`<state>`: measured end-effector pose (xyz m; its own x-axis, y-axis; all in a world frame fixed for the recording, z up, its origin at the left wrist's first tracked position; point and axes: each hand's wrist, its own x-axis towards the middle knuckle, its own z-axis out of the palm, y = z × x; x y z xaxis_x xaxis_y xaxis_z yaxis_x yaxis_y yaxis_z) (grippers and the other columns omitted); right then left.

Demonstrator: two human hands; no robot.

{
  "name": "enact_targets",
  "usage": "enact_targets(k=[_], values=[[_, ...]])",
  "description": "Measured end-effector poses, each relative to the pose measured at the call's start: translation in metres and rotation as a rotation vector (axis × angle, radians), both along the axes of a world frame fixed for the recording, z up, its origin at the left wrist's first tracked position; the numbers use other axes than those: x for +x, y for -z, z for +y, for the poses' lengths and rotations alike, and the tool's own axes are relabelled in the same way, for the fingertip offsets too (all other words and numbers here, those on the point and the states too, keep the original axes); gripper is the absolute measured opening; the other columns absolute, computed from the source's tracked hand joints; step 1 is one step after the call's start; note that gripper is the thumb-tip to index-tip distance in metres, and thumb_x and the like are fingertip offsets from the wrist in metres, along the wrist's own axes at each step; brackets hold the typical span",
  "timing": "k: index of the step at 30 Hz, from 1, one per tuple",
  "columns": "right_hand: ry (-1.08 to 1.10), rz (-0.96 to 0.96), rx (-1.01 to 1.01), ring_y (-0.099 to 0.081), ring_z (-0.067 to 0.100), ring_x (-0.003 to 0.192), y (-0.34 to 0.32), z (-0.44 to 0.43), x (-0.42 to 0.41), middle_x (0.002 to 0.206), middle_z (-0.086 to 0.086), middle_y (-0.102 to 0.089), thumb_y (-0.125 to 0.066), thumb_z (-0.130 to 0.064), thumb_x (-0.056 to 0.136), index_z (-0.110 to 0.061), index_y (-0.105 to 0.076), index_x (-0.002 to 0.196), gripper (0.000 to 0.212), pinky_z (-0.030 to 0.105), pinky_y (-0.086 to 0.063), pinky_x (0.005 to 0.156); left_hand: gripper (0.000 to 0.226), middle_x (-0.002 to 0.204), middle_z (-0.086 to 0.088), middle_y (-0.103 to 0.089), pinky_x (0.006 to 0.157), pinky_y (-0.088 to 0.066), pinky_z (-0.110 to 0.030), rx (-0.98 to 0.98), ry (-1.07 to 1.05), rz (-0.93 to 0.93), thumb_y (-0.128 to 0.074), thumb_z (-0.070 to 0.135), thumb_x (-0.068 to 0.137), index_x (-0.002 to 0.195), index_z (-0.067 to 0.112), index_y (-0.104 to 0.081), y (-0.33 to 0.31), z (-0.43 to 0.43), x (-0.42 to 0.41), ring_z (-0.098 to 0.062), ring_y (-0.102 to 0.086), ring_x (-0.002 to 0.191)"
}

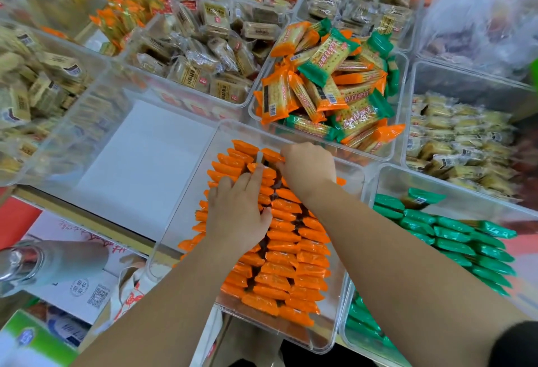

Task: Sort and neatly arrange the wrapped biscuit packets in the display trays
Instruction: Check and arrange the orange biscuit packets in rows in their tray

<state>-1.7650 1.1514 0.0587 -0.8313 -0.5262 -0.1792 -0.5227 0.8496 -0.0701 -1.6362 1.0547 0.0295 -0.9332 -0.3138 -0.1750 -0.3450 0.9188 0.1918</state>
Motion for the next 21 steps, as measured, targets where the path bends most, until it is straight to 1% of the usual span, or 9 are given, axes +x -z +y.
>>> enact_targets(k=[3,5,7,10,12,16,18,21], values=[[0.009,-0.006,0.033,-0.063,0.031,0.079,0.003,-0.006,0.002,0.083,0.006,-0.064,-0.056,-0.007,0.093,-0.017,-0.063,0.092,0.013,0.035,-0.044,0.060,0.083,0.153,0.006,-0.042,0.105,-0.037,-0.047,0.004,0.009,0.003,-0.052,0.055,0.093,0.159,0.029,-0.009,-0.001,0.000,0.001,-0.025,-0.041,0.127],[0.027,-0.008,0.022,-0.057,0.031,0.072,0.005,-0.008,0.004,0.077,0.005,-0.057,-0.054,-0.005,0.093,-0.018,-0.061,0.089,0.015,0.034,-0.041,0.059,0.083,0.154,0.006,-0.042,0.107,-0.037,-0.047,0.002,0.013,0.003,-0.052,0.055,0.094,0.159,0.029,-0.008,-0.001,-0.001,0.001,-0.025,-0.041,0.129],[0.033,0.010,-0.010,-0.057,0.029,0.070,0.006,-0.008,0.004,0.076,0.004,-0.057,-0.055,-0.006,0.093,-0.019,-0.059,0.084,0.016,0.033,-0.040,0.058,0.083,0.154,0.006,-0.043,0.107,-0.036,-0.046,-0.005,0.029,0.006,-0.051,0.055,0.094,0.159,0.029,-0.007,-0.003,-0.003,0.000,-0.024,-0.041,0.130],[0.033,0.062,-0.104,-0.063,0.028,0.072,0.005,-0.003,0.002,0.079,0.003,-0.065,-0.058,-0.011,0.093,-0.019,-0.064,0.084,0.014,0.031,-0.039,0.055,0.081,0.153,0.006,-0.044,0.107,-0.036,-0.046,-0.019,0.060,0.008,-0.051,0.054,0.094,0.159,0.029,-0.008,-0.006,-0.005,0.001,-0.024,-0.042,0.130],[0.039,0.103,-0.178,-0.064,0.029,0.070,0.001,0.004,0.002,0.075,0.001,-0.063,-0.058,-0.012,0.092,-0.019,-0.065,0.084,0.013,0.030,-0.039,0.054,0.080,0.153,0.005,-0.044,0.107,-0.035,-0.046,-0.030,0.065,-0.006,-0.050,0.054,0.095,0.159,0.028,-0.011,-0.007,-0.004,-0.002,-0.025,-0.041,0.131],[0.056,0.179,-0.392,-0.060,0.029,0.061,-0.018,0.026,0.003,0.069,0.003,-0.065,-0.057,-0.019,0.094,-0.016,-0.068,0.082,0.016,0.035,-0.051,0.051,0.076,0.150,-0.004,-0.040,0.107,-0.035,-0.046,-0.111,0.106,-0.066,-0.049,0.055,0.094,0.158,0.025,-0.020,-0.010,-0.001,-0.009,-0.028,-0.037,0.132],[0.068,0.190,-0.501,-0.059,0.026,0.059,-0.029,0.042,0.008,0.066,0.001,-0.065,-0.062,-0.020,0.093,-0.016,-0.071,0.084,0.013,0.034,-0.050,0.050,0.072,0.151,-0.008,-0.034,0.108,-0.034,-0.046,-0.136,0.118,-0.094,-0.049,0.054,0.094,0.155,0.023,-0.026,-0.012,0.002,-0.013,-0.030,-0.034,0.133],[0.106,0.170,-0.630,-0.058,0.020,0.061,-0.041,0.067,0.019,0.068,-0.003,-0.060,-0.068,-0.021,0.091,-0.016,-0.074,0.088,0.008,0.030,-0.045,0.051,0.069,0.154,-0.008,-0.028,0.107,-0.035,-0.046,-0.155,0.136,-0.098,-0.049,0.053,0.093,0.151,0.019,-0.035,-0.014,0.007,-0.017,-0.030,-0.035,0.133]])
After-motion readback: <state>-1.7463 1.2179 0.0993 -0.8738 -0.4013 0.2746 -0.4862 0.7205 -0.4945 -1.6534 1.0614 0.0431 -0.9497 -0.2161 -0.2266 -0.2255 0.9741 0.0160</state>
